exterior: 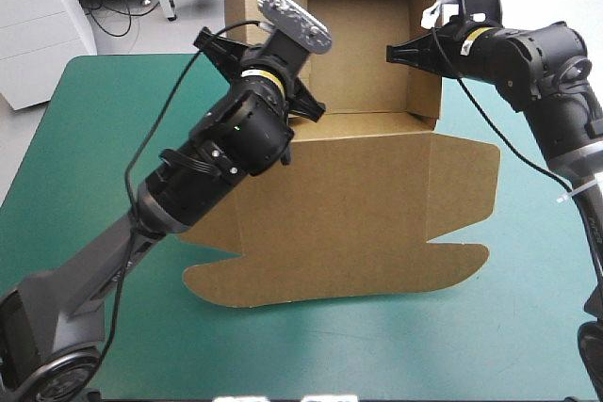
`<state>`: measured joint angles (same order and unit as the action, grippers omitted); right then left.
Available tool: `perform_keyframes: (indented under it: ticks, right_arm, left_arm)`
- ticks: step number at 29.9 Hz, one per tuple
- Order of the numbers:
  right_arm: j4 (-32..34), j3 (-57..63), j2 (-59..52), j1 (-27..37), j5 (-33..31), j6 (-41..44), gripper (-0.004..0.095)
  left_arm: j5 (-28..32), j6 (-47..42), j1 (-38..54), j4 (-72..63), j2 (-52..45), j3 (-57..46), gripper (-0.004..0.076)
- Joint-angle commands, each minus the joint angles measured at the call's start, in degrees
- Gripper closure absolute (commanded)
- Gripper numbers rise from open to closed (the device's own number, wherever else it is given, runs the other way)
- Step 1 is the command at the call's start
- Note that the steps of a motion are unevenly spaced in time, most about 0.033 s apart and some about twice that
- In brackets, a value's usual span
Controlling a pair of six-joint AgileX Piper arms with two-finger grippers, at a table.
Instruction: Fold the box
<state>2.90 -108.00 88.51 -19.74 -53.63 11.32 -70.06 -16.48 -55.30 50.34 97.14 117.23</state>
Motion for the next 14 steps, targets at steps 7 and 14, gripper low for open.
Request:
perform_keyframes:
  ticks: [7, 14]
  right_arm:
    - [-0.60, -1.55, -2.34, 0.20, 4.84, -0.23, 0.0926]
    - [0.93, -1.55, -3.11, 0.20, 3.73, -1.42, 0.0926]
  left_arm:
    - [-3.24, 2.94, 4.72, 3.19, -6.56, 1.69, 0.0737]
    - [-4.23, 3.87, 12.87, -2.09, -9.49, 1.69, 0.0737]
